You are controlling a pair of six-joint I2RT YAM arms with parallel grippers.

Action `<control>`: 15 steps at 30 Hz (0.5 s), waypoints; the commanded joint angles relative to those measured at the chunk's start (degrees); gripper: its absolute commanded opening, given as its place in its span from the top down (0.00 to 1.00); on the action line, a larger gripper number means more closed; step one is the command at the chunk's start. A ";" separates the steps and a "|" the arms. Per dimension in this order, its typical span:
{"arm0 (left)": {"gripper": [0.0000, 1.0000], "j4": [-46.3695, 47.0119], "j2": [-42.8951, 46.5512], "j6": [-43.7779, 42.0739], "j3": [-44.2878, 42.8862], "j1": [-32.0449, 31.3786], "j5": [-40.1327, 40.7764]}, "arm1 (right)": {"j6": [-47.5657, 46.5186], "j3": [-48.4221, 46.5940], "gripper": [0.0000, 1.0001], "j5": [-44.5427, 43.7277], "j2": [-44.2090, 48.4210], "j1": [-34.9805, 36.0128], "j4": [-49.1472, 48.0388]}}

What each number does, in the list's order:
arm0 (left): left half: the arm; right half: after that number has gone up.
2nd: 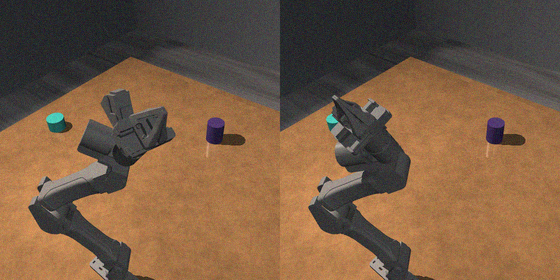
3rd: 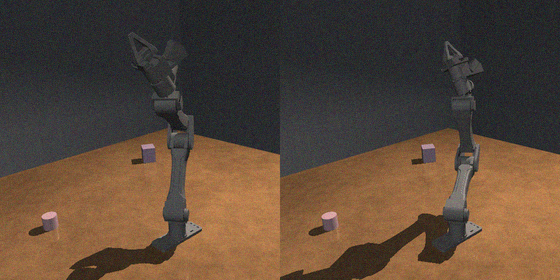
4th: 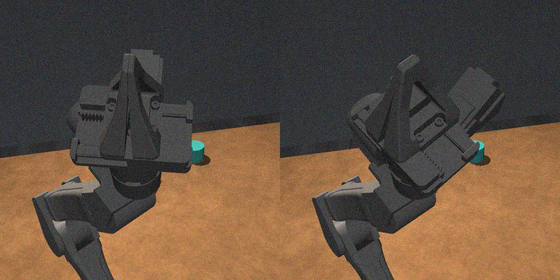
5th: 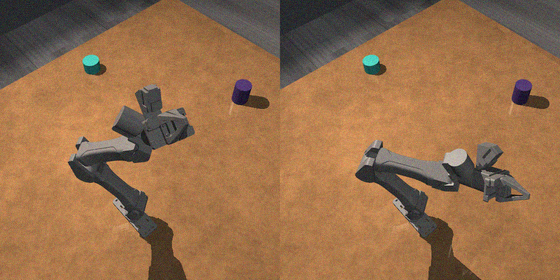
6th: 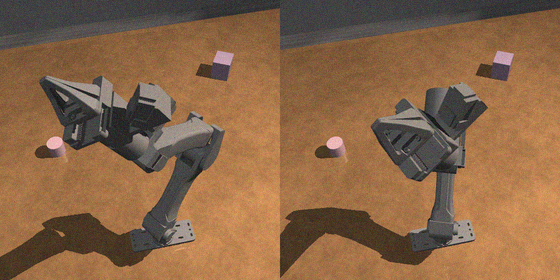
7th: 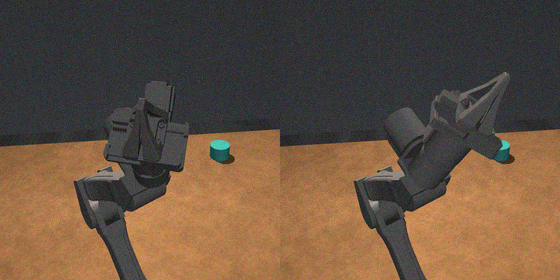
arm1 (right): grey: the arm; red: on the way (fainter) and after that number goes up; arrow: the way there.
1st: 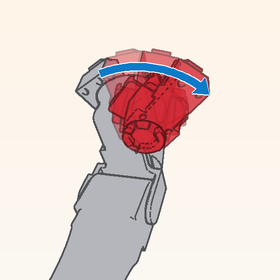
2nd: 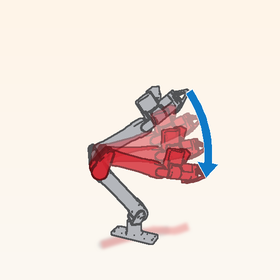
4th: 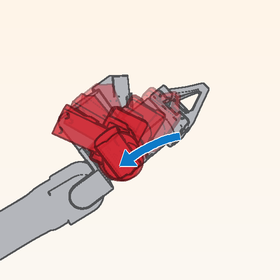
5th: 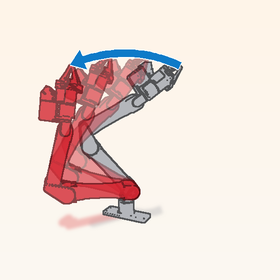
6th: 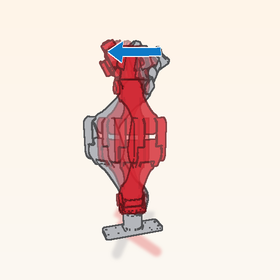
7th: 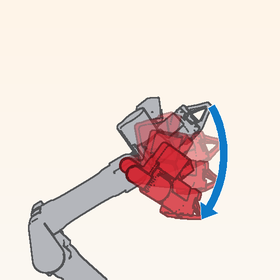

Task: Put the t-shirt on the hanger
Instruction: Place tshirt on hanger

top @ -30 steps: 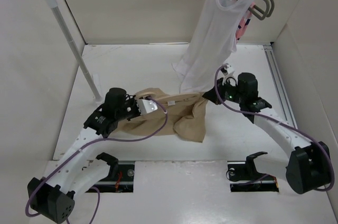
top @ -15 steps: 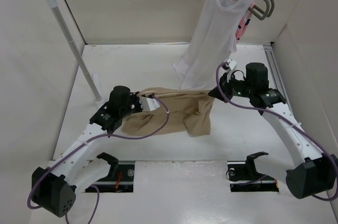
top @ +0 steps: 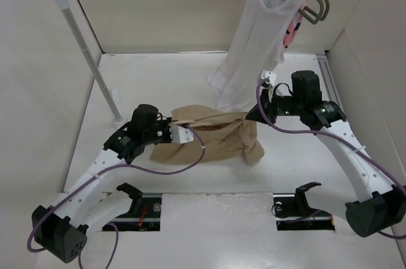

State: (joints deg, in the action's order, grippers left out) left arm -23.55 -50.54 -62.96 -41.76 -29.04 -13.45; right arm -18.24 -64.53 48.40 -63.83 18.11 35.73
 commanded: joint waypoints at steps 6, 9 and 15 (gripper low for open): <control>1.00 -10.29 1.76 3.72 -10.00 -1.29 -20.47 | -1.88 -5.68 0.25 -6.35 -8.06 0.52 1.26; 1.00 -11.87 1.76 4.25 -10.01 -1.29 -21.18 | -3.73 -9.64 0.08 -11.29 -8.06 0.52 6.28; 1.00 -10.81 1.24 4.78 -9.48 -1.29 -16.97 | -3.73 -15.79 0.07 -19.74 1.51 8.07 4.01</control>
State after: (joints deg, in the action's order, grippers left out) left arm -35.31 -49.98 -59.40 -49.25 -30.04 -29.56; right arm -20.47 -75.13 33.34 -69.06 21.54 41.98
